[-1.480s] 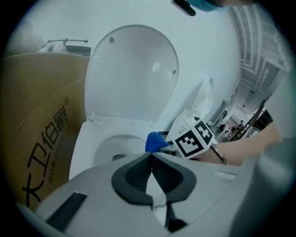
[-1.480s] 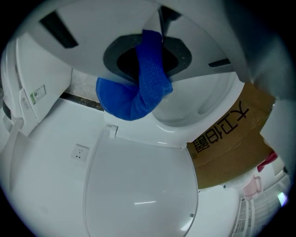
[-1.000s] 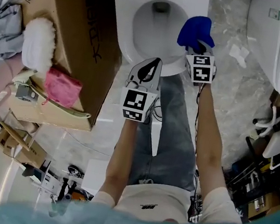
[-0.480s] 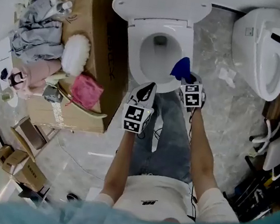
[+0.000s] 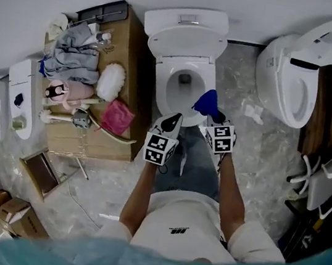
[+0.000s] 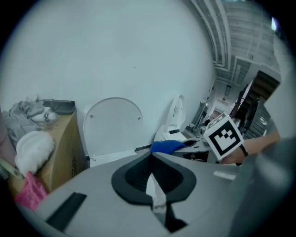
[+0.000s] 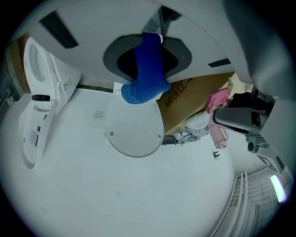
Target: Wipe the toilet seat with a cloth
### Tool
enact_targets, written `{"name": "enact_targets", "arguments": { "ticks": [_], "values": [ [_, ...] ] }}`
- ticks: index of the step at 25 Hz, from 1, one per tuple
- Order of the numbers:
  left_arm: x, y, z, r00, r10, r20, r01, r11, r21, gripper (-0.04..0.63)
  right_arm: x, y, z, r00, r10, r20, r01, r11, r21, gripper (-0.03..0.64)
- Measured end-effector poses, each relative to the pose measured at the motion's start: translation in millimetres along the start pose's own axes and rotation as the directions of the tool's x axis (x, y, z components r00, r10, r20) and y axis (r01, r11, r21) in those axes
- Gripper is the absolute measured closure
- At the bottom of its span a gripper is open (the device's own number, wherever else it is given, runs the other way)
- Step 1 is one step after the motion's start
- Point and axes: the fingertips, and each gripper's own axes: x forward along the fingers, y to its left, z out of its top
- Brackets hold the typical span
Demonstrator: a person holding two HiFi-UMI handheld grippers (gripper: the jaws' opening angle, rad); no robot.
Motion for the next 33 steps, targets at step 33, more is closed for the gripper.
{"name": "enact_targets", "arguments": {
  "ticks": [33],
  "values": [
    [-166.4, -58.8, 119.1, 0.979, -0.006, 0.205, -0.014, 0.995, 0.098, 0.586, -220.8, 91.2, 141.2, 0.945, 0.054, 0.322, 0.0, 0.987, -0.163, 0.596]
  ]
}}
